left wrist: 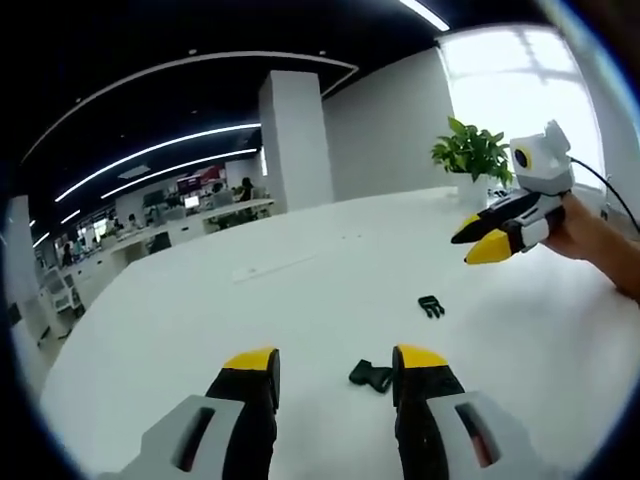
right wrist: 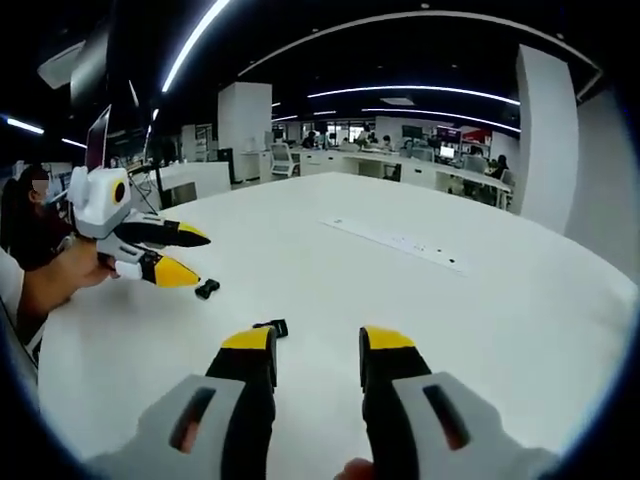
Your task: Snap the two parts of the plastic buckle together until the buckle closes and remains connected.
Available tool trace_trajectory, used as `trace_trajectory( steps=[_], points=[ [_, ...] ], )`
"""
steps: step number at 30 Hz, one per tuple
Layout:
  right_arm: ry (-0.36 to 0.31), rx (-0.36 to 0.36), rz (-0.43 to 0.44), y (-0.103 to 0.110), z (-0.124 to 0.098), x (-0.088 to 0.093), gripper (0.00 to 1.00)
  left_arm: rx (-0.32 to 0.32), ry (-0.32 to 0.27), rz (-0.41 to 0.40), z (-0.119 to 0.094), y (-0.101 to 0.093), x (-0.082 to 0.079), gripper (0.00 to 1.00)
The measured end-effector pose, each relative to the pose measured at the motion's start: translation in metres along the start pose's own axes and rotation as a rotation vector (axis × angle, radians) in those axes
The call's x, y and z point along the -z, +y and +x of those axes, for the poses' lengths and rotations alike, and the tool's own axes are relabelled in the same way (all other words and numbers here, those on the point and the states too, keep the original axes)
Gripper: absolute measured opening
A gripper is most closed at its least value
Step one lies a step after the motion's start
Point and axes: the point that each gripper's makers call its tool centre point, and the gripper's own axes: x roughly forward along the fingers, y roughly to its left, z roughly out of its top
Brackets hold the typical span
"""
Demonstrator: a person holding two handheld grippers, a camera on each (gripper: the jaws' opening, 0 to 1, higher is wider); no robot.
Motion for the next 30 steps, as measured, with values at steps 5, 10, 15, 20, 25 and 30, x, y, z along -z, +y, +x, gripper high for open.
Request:
trace_trajectory(
  steps=[5, 10, 15, 20, 25, 30],
  points=[
    [0.007, -0.003, 0.010, 0.004, 0.003, 0.004, 0.33, -0.002, 0.010, 0.003, 0.003, -0.002, 0.005, 0.45],
    [0.017, -0.009, 0.001, 0.008, 0.006, 0.007, 0.33, 0.003, 0.010, -0.004, 0.003, -0.004, 0.005, 0.45],
    [0.025, -0.009, -0.007, 0.009, 0.007, 0.008, 0.33, -0.003, 0.014, 0.011, 0.005, -0.005, 0.006, 0.45],
    [0.038, -0.002, -0.021, 0.008, 0.010, 0.012, 0.33, -0.011, 0.019, 0.020, 0.006, -0.003, 0.007, 0.45],
    [0.053, -0.001, -0.027, 0.008, 0.011, 0.016, 0.33, -0.021, 0.022, 0.027, 0.005, -0.001, 0.008, 0.44],
    [0.062, -0.003, -0.030, 0.008, 0.013, 0.019, 0.33, -0.020, 0.035, 0.028, 0.005, 0.000, 0.011, 0.44]
  ],
)
